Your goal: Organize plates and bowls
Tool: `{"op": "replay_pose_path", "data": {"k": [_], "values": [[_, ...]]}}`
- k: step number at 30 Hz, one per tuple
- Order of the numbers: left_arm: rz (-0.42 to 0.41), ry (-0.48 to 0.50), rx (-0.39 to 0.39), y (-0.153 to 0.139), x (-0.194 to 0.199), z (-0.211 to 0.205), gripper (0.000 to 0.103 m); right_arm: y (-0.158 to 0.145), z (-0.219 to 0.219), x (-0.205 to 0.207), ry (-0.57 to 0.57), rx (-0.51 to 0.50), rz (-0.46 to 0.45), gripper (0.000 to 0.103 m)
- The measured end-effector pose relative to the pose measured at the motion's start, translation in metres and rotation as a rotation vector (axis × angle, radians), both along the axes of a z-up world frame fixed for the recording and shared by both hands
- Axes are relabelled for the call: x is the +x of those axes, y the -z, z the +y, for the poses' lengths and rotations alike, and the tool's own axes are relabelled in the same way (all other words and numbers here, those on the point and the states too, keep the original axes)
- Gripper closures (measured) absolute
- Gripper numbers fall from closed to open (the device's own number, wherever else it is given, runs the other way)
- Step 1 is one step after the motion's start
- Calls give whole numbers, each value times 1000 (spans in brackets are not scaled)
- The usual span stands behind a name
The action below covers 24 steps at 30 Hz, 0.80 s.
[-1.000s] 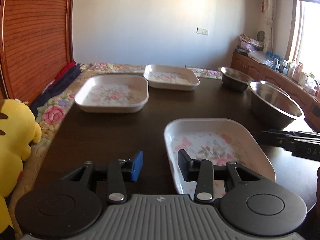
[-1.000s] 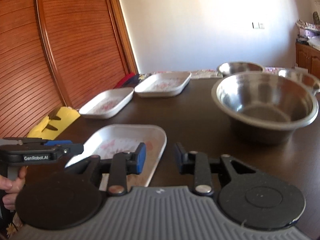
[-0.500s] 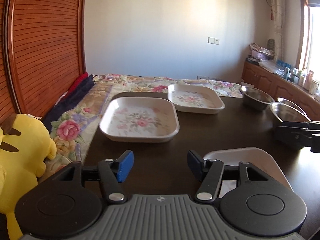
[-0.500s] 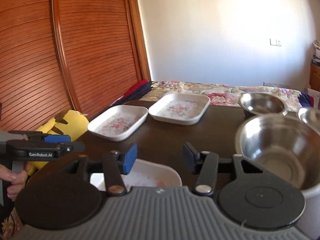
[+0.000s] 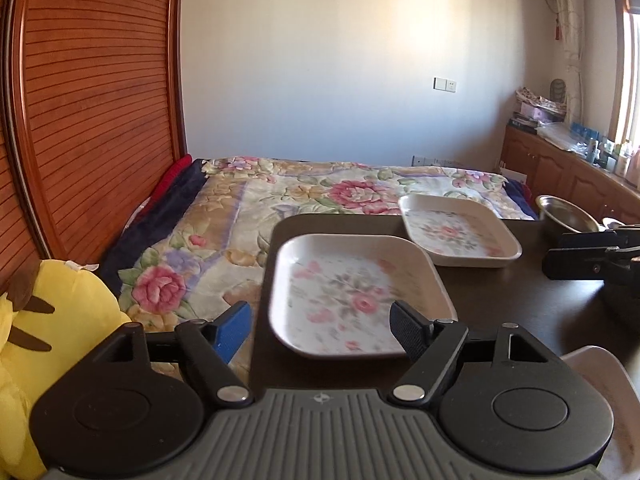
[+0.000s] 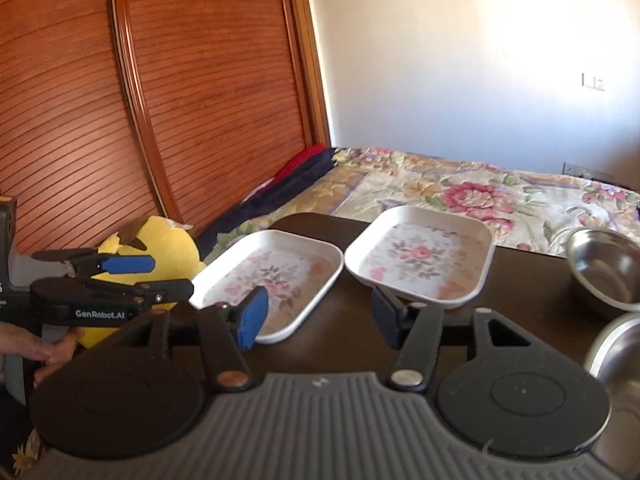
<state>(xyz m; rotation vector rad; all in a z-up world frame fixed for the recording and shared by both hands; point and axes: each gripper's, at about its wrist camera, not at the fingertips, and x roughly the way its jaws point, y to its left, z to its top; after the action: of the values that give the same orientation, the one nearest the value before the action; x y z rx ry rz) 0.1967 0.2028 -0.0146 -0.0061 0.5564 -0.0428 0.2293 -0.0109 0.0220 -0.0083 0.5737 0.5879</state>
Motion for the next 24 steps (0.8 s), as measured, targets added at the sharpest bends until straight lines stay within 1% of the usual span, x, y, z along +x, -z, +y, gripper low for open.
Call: {"op": "replay_pose_path", "data": {"k": [4,7,10,13,15,18,20,21,22,24], "values": [[6,5,1,5,17,13,25,5,16,16,-20,-36,30,45],[21,19,-13,12,29,21,26,12,27,29,-26,-56,63,45],[39,30,-28,18,40,27,34,20,34,41,-30,-53,113,45],[49,41,-40,22,48,32,35,26,38,50,-26,-44,159,45],[57,48,-46,24,54,35,36,29,42,54,-22,-55,172,50],[63,56,-41,27,60,37,43,33,47,58,-23,-76,181,56],[64,57,-39,28,62,37,48,34,50,60,-27,-92,182,58],[62,59,-40,28,62,37,50,35,51,62,-29,-96,183,63],[62,62,-45,28,63,37,54,36,52,63,-32,-101,184,65],[64,62,-56,29,64,38,59,37,53,65,-36,-102,195,67]]}}
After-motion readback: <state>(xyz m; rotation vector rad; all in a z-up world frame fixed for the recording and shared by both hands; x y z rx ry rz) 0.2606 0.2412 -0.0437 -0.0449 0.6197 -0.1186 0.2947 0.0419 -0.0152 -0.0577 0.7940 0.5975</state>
